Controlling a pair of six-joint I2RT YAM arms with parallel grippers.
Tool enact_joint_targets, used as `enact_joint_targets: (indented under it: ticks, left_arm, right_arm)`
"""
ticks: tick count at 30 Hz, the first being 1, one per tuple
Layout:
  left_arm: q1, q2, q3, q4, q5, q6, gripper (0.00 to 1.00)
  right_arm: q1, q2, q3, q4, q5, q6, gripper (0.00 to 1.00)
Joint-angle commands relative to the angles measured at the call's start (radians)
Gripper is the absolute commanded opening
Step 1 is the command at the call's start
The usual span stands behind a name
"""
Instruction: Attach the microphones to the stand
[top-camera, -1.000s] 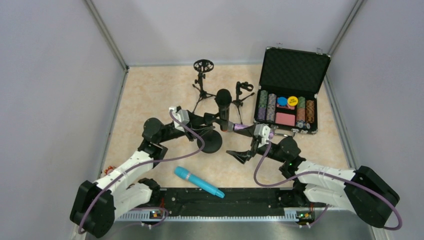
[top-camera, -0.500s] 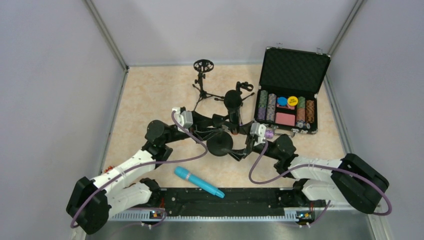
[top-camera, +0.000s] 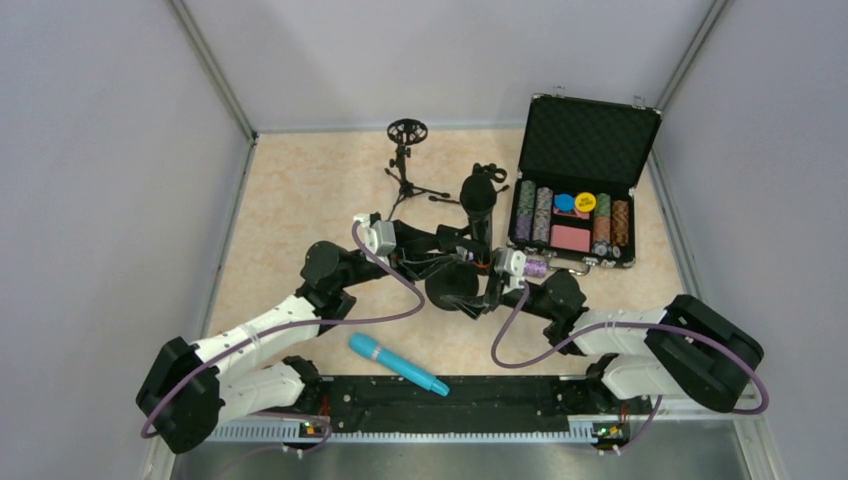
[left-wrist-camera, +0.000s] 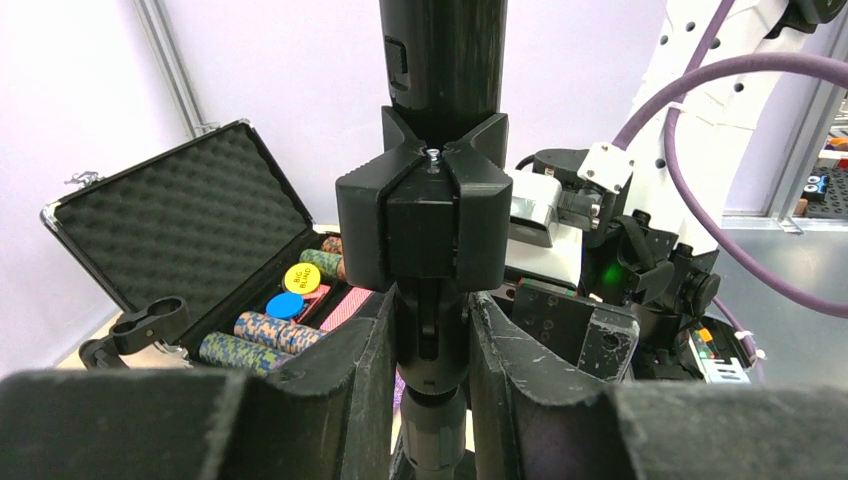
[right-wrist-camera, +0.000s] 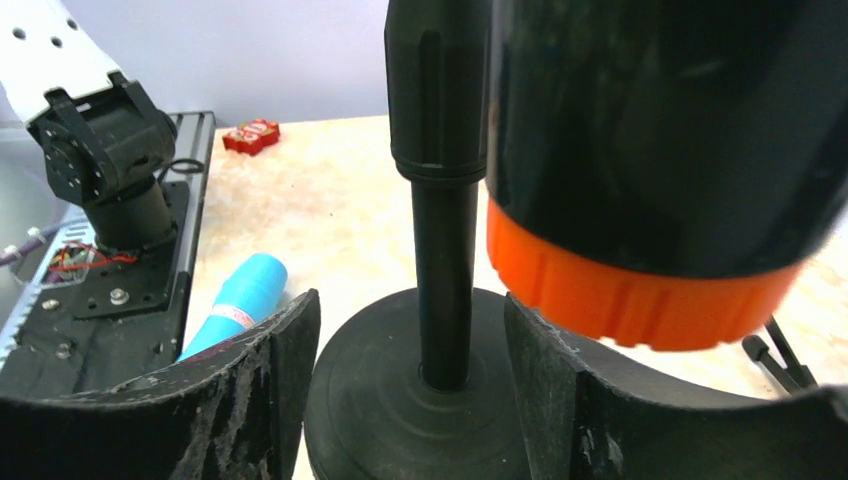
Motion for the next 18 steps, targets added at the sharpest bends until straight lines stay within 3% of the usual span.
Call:
enact_joint_targets:
  ticks: [1,18]
  left_arm:
    - [-0.014,-0.022,0.083,0.186,-0.056,-0.007,0.00]
    - [-0.041,-0.042,0.104,0.220,-0.102,0.002,0.00]
  right_arm:
    - [0.010,0.004,0.023,-0.008,0.004,-0.061,0.64]
    - [0.027,0.026,0.025,-0.191,0.169,-0.162,0.57]
